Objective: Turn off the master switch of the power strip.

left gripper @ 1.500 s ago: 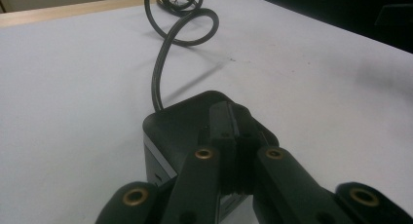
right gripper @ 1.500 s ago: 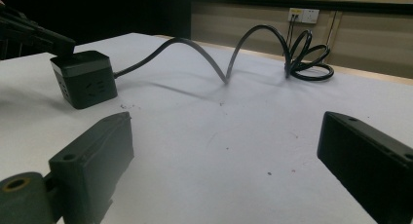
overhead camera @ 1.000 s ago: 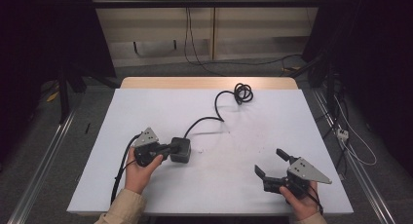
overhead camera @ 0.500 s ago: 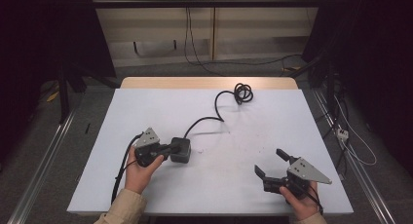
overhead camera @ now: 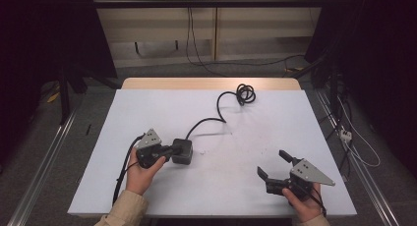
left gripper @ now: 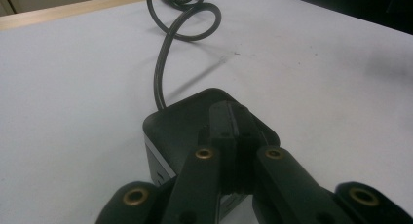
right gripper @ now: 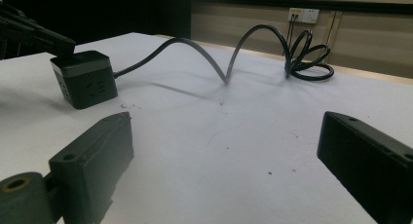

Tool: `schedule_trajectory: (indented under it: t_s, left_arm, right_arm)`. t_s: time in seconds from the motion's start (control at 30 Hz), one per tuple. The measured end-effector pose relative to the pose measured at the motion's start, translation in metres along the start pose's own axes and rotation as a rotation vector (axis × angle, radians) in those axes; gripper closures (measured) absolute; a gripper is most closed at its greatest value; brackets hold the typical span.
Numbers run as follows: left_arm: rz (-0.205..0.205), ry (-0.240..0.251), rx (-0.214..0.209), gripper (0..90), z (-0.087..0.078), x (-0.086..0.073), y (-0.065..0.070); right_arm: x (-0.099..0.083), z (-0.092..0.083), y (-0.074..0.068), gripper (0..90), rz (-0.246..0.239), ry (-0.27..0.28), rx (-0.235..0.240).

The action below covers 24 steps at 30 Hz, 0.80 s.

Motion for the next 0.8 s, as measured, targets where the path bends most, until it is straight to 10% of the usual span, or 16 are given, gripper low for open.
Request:
schedule_trajectory:
  t_s: [0.8]
  left_arm:
    - [0.022,-0.016,0.019,90.0,0.0001,0.0016,0.002]
  right_arm:
    - [0.0002,-0.0005,0.0004,5.7,0.0,0.001,-0.002]
Point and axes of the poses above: each handheld gripper's, and its own axes: z roughly forward along the jaws, x roughly out of its top, y roughly to its right, the point moved 3 cm from there along z, roughly forward along the jaws, and after that the axes turned 1 degree about z, right-handed, at the moved point
